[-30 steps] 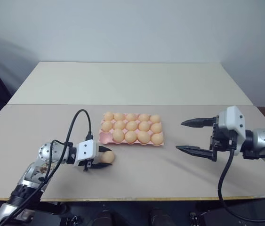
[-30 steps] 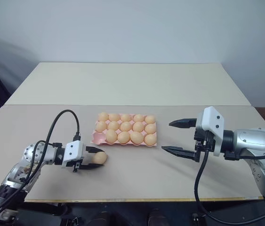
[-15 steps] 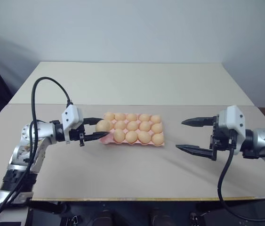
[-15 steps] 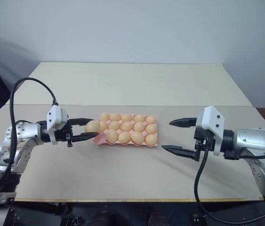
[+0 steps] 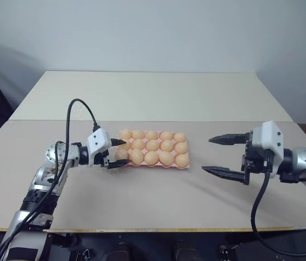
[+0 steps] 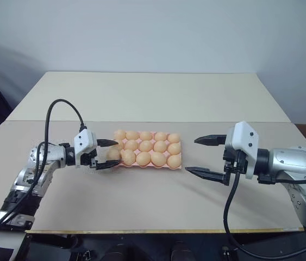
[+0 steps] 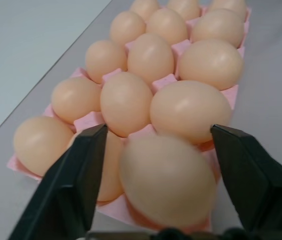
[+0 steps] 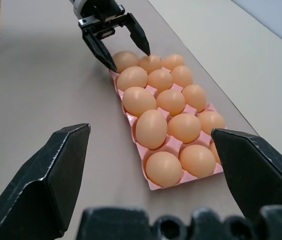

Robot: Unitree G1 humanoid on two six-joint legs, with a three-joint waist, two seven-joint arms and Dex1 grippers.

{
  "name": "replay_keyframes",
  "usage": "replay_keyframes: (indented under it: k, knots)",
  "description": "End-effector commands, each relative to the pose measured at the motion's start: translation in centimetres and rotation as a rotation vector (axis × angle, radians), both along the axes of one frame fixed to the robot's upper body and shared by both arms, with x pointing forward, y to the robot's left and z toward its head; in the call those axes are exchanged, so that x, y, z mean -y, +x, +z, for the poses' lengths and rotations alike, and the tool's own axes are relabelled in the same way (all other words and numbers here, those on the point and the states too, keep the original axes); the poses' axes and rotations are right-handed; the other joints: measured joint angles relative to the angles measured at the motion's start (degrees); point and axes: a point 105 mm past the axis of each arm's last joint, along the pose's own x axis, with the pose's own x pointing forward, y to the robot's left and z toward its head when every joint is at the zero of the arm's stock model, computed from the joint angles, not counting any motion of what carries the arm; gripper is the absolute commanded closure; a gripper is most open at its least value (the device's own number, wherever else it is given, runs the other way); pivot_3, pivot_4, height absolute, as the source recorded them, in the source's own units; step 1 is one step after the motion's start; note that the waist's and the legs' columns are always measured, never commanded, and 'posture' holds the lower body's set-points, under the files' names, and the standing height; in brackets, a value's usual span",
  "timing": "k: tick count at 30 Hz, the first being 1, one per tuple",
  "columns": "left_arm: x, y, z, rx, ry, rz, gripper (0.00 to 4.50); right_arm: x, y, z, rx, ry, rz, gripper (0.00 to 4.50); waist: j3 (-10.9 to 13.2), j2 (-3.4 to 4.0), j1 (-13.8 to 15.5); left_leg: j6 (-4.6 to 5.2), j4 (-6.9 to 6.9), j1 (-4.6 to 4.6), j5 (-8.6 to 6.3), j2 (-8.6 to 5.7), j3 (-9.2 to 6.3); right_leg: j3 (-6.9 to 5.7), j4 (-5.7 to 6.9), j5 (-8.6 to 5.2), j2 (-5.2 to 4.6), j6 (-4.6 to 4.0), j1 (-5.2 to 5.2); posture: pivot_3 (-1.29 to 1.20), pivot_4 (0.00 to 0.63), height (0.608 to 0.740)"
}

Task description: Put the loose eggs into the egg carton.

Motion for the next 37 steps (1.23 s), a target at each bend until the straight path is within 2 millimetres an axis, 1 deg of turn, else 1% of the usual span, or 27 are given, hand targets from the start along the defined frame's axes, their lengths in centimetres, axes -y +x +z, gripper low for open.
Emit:
replay_keyframes:
  k: [1,3,5,8,13,17,20,27,30,37]
  knots:
    - [-1.0,-0.5,2.1,0.049,-0.016,-0.004,0.05,0.1,-0.3,1.2,0.047,0.002,0.000,0.00,0.00,0.00,-0.10,0.00,0.00,0.00,0.00,0.00,0.00,0.00,0.00,0.00,0.00,0.00,0.00,0.00,0.150,0.740]
    - [-1.5,-0.7,2.4,0.047,-0.014,0.008,0.05,0.0,-0.3,1.1,0.047,0.004,0.001,0.00,0.00,0.00,-0.11,0.00,0.00,0.01,0.00,0.00,0.00,0.00,0.00,0.00,0.00,0.00,0.00,0.00,0.150,0.740]
    - [-2.2,-1.4,3.0,0.026,-0.013,0.009,0.05,0.0,-0.2,1.1,0.047,0.004,0.003,0.00,0.00,0.00,-0.20,0.00,0.00,0.01,0.00,0.00,0.00,0.00,0.00,0.00,0.00,0.00,0.00,0.00,0.150,0.740]
    - [-3.6,-2.7,4.3,0.017,-0.035,0.019,0.05,0.2,-0.1,1.2,0.043,0.010,-0.001,0.00,0.00,0.00,-0.43,0.00,-0.02,-0.01,0.00,0.02,0.00,0.00,0.00,0.00,0.00,0.00,-0.02,0.00,0.150,0.740]
    - [-6.8,-5.8,7.2,-0.001,-0.042,0.076,0.05,0.7,0.0,1.2,0.027,0.019,-0.029,0.00,0.00,0.00,-0.57,0.00,-0.04,0.00,0.00,0.05,0.01,0.00,-0.01,0.00,0.00,0.00,-0.04,0.00,0.150,0.740]
    - [-7.9,-7.8,8.5,-0.005,-0.067,0.124,0.05,1.3,0.2,1.0,0.006,0.027,-0.050,0.00,0.00,0.01,-0.23,0.00,-0.05,0.02,0.00,0.06,0.02,-0.01,-0.03,-0.01,-0.02,0.00,-0.01,0.00,0.150,0.740]
    - [-8.1,-9.0,9.0,-0.024,-0.102,0.155,0.05,1.7,0.4,0.5,-0.021,0.043,-0.068,0.00,0.01,0.00,-0.04,0.00,-0.04,0.04,0.00,0.05,0.03,-0.03,-0.03,-0.01,-0.03,0.01,0.01,0.00,0.150,0.740]
    - [-7.3,-11.0,7.8,-0.066,-0.089,0.195,0.05,1.8,0.7,-0.4,-0.037,0.058,-0.091,0.00,0.01,0.00,-0.27,0.00,-0.05,0.05,0.00,0.05,0.03,-0.01,-0.05,0.00,-0.03,0.00,0.00,0.00,0.150,0.740]
    - [-7.1,-11.3,7.6,-0.067,-0.074,0.206,0.05,1.7,0.7,-0.7,-0.040,0.056,-0.092,0.00,0.01,0.00,-0.29,0.00,-0.05,0.06,0.00,0.05,0.03,-0.01,-0.05,0.00,-0.02,-0.01,0.00,0.00,0.150,0.740]
    - [-7.1,-11.3,7.9,-0.044,-0.093,0.231,0.05,1.7,1.0,-0.6,-0.039,0.045,-0.088,0.00,0.01,0.00,-0.31,0.00,-0.05,0.06,0.00,0.05,0.04,0.00,-0.06,0.00,-0.02,-0.01,0.01,0.00,0.150,0.740]
